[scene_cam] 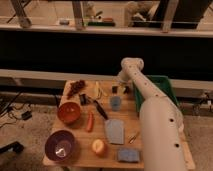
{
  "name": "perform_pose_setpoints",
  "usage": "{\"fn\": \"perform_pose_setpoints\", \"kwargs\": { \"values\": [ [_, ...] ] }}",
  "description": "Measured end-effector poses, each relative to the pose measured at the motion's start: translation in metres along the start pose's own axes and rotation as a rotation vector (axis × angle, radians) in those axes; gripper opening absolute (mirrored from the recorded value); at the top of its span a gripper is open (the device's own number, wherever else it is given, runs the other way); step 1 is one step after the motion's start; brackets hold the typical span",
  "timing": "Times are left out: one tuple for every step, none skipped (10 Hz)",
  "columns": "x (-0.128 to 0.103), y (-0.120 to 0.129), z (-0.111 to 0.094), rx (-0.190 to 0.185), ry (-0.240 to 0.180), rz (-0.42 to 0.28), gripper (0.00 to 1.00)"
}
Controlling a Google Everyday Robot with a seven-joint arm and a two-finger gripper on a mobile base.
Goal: Place eraser in plastic cup
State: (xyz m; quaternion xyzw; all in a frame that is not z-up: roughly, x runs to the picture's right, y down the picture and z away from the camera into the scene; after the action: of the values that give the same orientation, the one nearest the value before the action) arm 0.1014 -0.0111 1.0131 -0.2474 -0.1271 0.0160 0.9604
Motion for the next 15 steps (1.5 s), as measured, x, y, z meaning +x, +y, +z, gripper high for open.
{"fn": "perform_pose_setpoints", "kwargs": {
  "values": [
    [0.004,-0.002,0.002,0.007,0.004,0.010,0.80],
    [0.003,-0.005,0.000,0.019,0.009,0.016,0.80],
    [0.000,-0.008,-0.001,0.033,0.014,0.017,0.80],
    [0.002,-0.009,-0.003,0.045,0.020,0.022,0.80],
    [0.007,-0.011,-0.007,0.061,0.027,0.032,0.80],
    [0.010,-0.011,-0.008,0.068,0.030,0.039,0.80],
    [0.013,-0.012,-0.011,0.074,0.031,0.044,0.80],
    [0.016,-0.011,-0.012,0.076,0.031,0.048,0.80],
    [0.018,-0.011,-0.012,0.073,0.025,0.052,0.80],
    [0.019,-0.010,-0.011,0.059,0.021,0.052,0.80],
    [0.021,-0.010,-0.010,0.045,0.014,0.054,0.80],
    [0.022,-0.010,-0.009,0.034,0.006,0.057,0.80],
    [0.023,-0.009,-0.008,0.022,0.000,0.062,0.80],
    [0.023,-0.009,-0.008,0.012,-0.005,0.066,0.80],
    [0.023,-0.007,-0.006,-0.014,-0.017,0.076,0.80]
  ]
}}
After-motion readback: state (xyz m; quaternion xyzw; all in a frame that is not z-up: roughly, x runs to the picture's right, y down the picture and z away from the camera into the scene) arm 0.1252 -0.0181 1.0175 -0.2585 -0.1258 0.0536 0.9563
